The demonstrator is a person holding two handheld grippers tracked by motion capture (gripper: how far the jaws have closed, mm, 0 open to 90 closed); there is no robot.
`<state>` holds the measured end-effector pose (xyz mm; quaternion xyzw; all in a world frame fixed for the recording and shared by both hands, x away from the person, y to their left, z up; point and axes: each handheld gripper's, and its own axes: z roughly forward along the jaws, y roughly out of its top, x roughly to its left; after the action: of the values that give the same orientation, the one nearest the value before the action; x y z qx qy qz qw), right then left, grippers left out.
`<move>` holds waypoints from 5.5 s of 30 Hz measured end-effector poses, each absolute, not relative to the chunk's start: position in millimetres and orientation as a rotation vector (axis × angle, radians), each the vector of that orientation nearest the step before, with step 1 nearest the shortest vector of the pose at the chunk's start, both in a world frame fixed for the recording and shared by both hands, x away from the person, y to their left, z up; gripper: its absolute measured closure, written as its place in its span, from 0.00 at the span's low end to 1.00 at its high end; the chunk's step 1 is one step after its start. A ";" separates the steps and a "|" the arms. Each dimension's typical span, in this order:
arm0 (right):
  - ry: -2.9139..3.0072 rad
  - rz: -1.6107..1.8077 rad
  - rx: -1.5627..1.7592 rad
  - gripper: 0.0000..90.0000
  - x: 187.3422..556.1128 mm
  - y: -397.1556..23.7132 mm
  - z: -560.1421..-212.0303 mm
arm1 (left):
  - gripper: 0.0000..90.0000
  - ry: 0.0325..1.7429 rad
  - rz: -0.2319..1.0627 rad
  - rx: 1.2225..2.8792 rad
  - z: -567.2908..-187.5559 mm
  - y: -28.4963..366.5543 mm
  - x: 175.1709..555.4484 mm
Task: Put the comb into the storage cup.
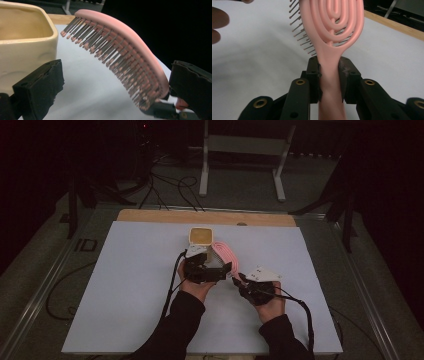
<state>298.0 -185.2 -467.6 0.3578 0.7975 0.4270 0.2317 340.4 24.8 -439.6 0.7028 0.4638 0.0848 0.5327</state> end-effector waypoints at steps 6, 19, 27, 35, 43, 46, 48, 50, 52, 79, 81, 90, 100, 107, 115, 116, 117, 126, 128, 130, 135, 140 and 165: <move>2.168 1.168 0.965 0.81 295.4 -180.7 -467.5 | 0.09 1.131 0.191 1.672 -436.1 14.5 341.6; 2.126 1.152 0.951 0.81 291.2 -177.9 -467.8 | 0.37 1.150 0.151 1.648 -432.9 11.5 341.1; 2.104 1.143 0.943 0.81 289.3 -174.5 -470.2 | 0.38 1.170 0.165 1.649 -432.3 10.5 340.7; 2.071 1.132 0.924 0.81 286.0 -169.6 -471.6 | 0.40 1.188 0.165 1.636 -432.0 9.3 341.1; 2.049 1.120 0.910 0.81 284.1 -167.4 -471.5 | 0.45 1.190 0.154 1.635 -432.6 6.2 339.1; 2.045 1.124 0.914 0.81 283.8 -166.7 -472.0 | 0.46 1.193 0.150 1.635 -432.7 6.6 338.8; 2.046 1.118 0.909 0.81 283.7 -166.2 -472.7 | 0.47 1.194 0.147 1.633 -432.9 7.1 338.6; 2.057 1.108 0.903 0.81 283.9 -165.9 -473.5 | 0.47 1.195 0.146 1.632 -432.9 7.1 338.5; 2.064 1.104 0.895 0.81 284.1 -165.2 -475.2 | 0.50 1.196 0.156 1.637 -433.0 7.0 337.8; 2.065 1.118 0.935 0.77 285.6 -165.2 -478.3 | 0.68 1.138 0.102 1.612 -431.6 5.0 331.1; 2.066 1.126 0.942 0.77 285.7 -165.2 -478.3 | 0.69 1.135 0.093 1.602 -432.0 5.6 331.3; 2.070 1.136 0.937 0.76 285.9 -165.4 -477.8 | 0.71 1.108 0.079 1.587 -432.2 6.0 330.1; 2.078 1.143 0.930 0.68 286.6 -164.5 -479.2 | 0.71 1.090 0.089 1.594 -431.8 5.8 328.8; 2.104 1.171 0.946 0.53 288.9 -166.2 -478.6 | 0.71 1.082 0.094 1.598 -431.5 6.6 328.5; 2.141 1.224 0.951 0.33 289.5 -165.1 -478.9 | 0.71 1.079 0.097 1.601 -431.9 6.3 328.7; 2.129 1.222 0.937 0.29 289.0 -164.5 -479.1 | 0.71 1.079 0.098 1.601 -431.9 6.5 328.7; 2.129 1.223 0.934 0.27 288.4 -163.7 -479.1 | 0.71 1.078 0.099 1.601 -431.8 6.7 328.7; 2.131 1.202 0.990 0.08 290.0 -164.6 -479.8 | 0.71 1.076 0.106 1.596 -430.1 9.6 329.1; 2.133 1.199 0.981 0.08 289.5 -165.3 -479.3 | 0.71 1.074 0.107 1.593 -429.5 10.4 329.2; 2.131 1.193 0.965 0.08 288.4 -165.6 -479.4 | 0.71 1.071 0.110 1.592 -428.8 11.7 328.9; 2.131 1.166 0.949 0.08 283.6 -164.9 -481.5 | 0.71 1.064 0.119 1.589 -425.4 15.2 328.4; 2.111 1.167 0.934 0.08 280.2 -168.0 -479.3 | 0.71 1.059 0.130 1.590 -422.7 17.9 327.8; 1.991 1.282 1.078 0.08 267.1 -244.4 -489.8 | 0.71 0.990 0.178 1.651 -410.5 42.7 330.8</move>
<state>267.1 -244.4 -489.8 0.3992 0.7375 0.4750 0.2666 330.8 42.7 -410.5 0.7029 0.4215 0.0758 0.5679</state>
